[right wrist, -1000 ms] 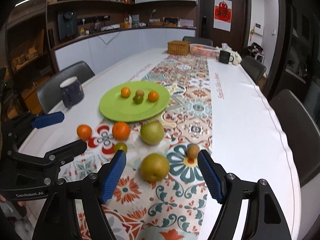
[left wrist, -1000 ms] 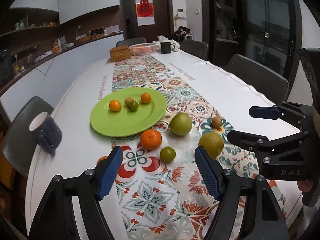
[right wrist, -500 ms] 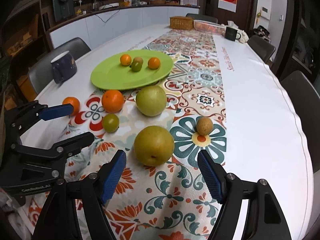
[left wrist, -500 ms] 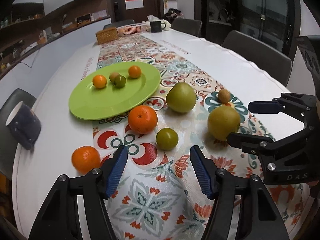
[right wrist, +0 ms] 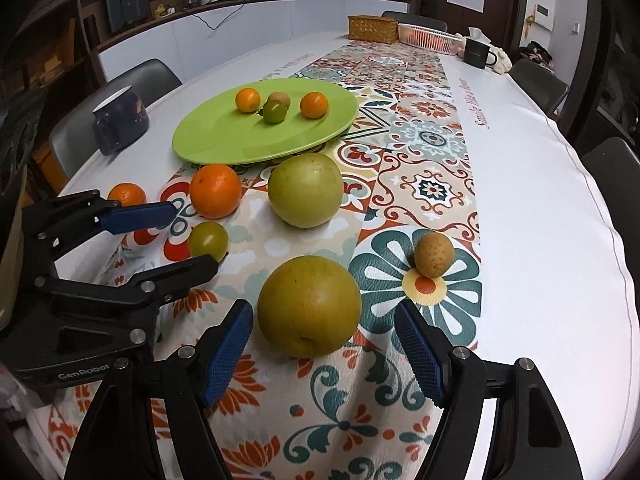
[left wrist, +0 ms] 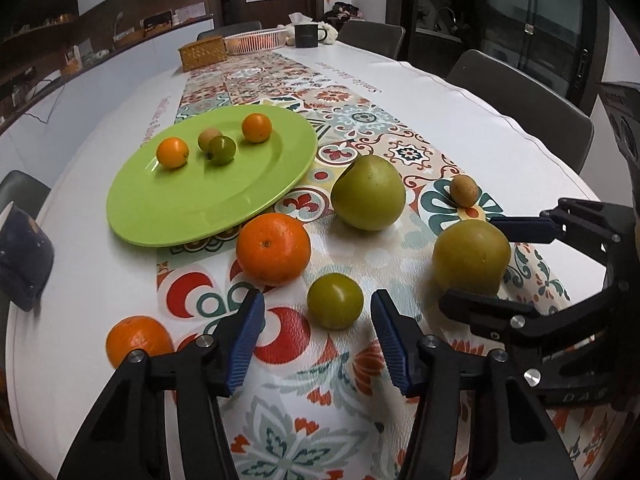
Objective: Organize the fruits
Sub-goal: 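Grasp a green lime with the left tool while the right tool grasps a large pear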
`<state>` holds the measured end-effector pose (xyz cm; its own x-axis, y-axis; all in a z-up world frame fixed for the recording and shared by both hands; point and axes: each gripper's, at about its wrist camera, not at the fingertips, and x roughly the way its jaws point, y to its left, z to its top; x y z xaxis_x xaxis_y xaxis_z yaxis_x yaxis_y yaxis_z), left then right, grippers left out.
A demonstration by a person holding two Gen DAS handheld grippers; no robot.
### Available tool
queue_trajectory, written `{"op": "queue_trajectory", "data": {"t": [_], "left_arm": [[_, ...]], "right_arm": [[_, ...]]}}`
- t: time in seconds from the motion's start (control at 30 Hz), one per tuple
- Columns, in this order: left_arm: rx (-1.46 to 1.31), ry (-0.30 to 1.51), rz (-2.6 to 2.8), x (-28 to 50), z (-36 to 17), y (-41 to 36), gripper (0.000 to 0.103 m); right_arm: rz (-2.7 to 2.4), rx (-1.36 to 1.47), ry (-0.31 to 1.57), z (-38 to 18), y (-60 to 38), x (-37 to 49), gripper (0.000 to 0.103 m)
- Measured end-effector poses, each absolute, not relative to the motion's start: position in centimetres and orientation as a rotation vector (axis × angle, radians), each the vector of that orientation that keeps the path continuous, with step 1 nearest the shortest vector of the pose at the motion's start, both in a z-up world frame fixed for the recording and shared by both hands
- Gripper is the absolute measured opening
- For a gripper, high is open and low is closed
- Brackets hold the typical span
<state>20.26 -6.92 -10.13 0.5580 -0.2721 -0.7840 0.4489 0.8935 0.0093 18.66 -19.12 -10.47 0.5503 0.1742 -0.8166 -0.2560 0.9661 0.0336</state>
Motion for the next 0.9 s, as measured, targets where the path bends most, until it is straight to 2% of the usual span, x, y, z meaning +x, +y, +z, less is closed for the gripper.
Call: {"op": "queue_trajectory", "data": {"t": [0.2, 0.37, 0.9], "left_arm": [[0.207, 0.908, -0.429, 20.8, -10.6, -7.4, 0.041], [0.203, 0.921, -0.428, 20.9, -10.8, -7.6, 0.030], [0.153, 0.941, -0.373, 19.3, -9.1, -6.5, 0.030]], "right_arm": [[0.265, -0.056, 0.970, -10.9, -19.4, 19.0, 0.065], [0.287, -0.046, 0.968, -10.8, -19.1, 18.8, 0.050], [0.262, -0.021, 0.938, -9.3, -19.3, 17.9, 0.049]]}}
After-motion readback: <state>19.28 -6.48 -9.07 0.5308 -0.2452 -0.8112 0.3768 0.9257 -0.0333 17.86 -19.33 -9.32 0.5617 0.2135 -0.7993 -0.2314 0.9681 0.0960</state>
